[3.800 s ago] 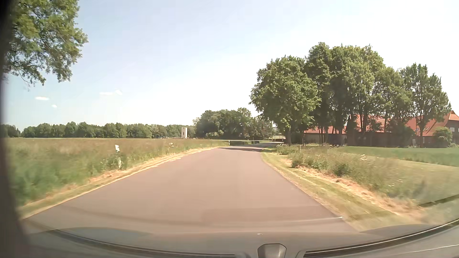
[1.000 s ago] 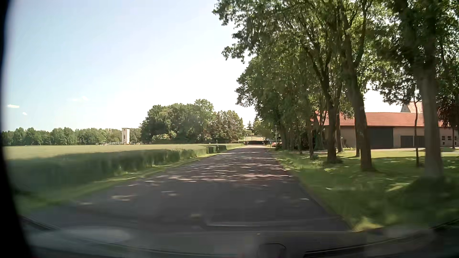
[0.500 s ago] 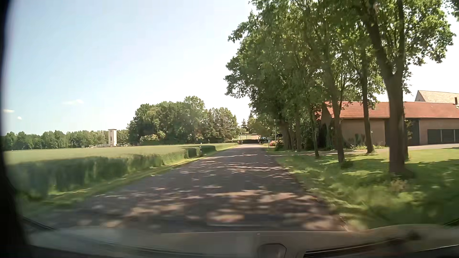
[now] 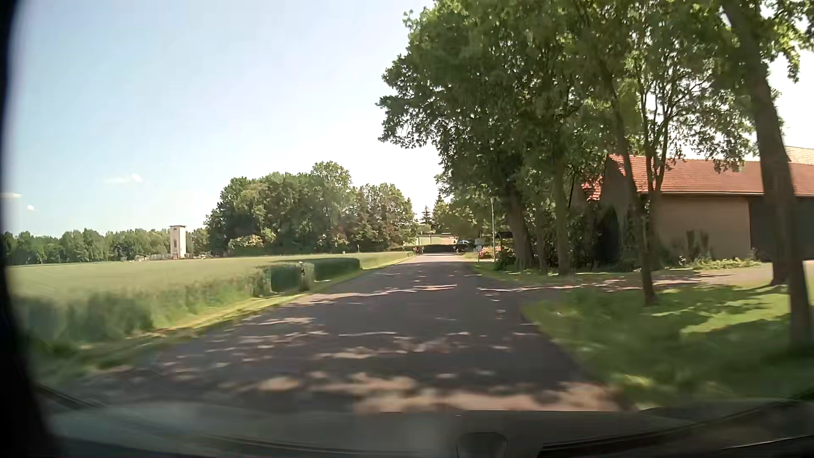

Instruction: Follow the waypoints while adhering to traffic rules and regulations

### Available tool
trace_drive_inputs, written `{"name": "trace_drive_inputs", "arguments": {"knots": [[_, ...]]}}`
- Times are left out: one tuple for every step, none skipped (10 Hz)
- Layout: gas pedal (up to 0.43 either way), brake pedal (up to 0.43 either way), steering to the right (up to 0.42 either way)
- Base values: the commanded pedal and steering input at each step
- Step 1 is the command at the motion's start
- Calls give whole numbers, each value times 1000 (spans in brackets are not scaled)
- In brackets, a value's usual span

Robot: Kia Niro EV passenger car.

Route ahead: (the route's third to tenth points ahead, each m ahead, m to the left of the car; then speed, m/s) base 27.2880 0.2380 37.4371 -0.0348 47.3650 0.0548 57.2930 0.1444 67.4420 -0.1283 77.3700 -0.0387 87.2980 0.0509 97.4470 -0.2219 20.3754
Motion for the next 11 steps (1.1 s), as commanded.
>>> {"name": "trace_drive_inputs", "arguments": {"knots": [[0, 6, 4], [0, 6, 4], [0, 6, 4], [0, 6, 4], [0, 6, 4], [0, 6, 4], [0, 6, 4], [0, 6, 2], [0, 6, 2], [0, 6, 2], [0, 6, 2]]}}
